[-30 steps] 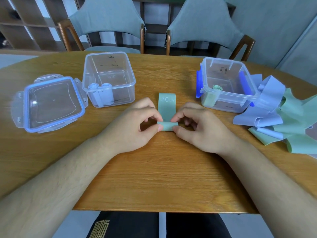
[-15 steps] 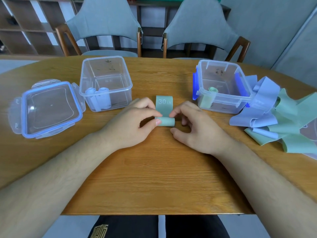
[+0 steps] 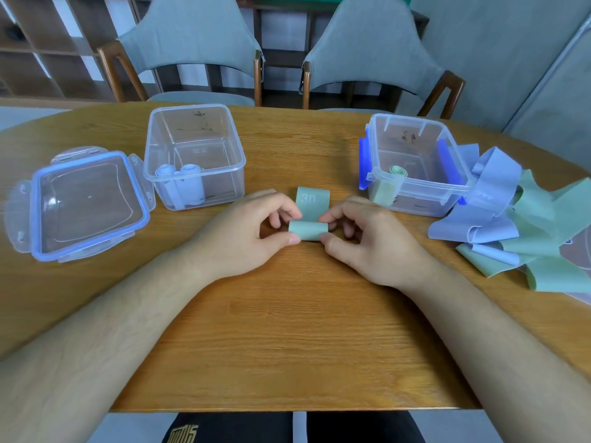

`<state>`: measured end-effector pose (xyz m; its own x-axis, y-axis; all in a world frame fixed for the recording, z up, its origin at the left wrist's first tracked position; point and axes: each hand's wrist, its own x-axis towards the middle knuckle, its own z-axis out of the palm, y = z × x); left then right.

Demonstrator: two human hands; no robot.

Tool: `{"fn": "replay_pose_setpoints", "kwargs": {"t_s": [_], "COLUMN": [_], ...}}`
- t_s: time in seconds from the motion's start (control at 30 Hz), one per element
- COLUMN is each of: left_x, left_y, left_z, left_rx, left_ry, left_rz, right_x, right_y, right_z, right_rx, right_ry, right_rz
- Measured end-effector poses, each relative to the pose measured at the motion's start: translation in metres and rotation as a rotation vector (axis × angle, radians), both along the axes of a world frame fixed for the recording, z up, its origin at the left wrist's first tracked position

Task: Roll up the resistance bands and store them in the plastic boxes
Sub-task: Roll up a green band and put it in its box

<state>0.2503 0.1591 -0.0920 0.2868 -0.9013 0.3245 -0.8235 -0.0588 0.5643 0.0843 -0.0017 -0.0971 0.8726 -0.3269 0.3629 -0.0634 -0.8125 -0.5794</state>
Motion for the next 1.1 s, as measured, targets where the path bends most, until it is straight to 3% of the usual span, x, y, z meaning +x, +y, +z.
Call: {"fn": "replay_pose_setpoints", "kwargs": {"t_s": [0.47,0.63,0.77,1.1], "left_x": [0.0045,0.0033,0.0026,0.0017], "left_y": [-0.0009,-0.0024,-0.0026,0.0003], "left_z": [-0.0049,-0.0049,-0.0053,-0.0038], "left_rx": [-0.021,-0.075,-0.007,-0.066], "left_ry": [-0.010,-0.090,-0.127,-0.099], "left_rz": [-0.038,-0.003,-0.030,-0.104], "right_x": [-0.0031,0.0008,0.0022,-0.0034], "right_y": [0.0045,0.0016,0.0009,0.0005], "right_z": [0.0015,-0.0009,-0.0002,0.0019], "right_rx": [0.047,0.023,0.014,0.070], "right_ry": [-0.044,-0.005,0.000,0.006], "right_rz": [0.038,-0.012,-0.028,0.052]}}
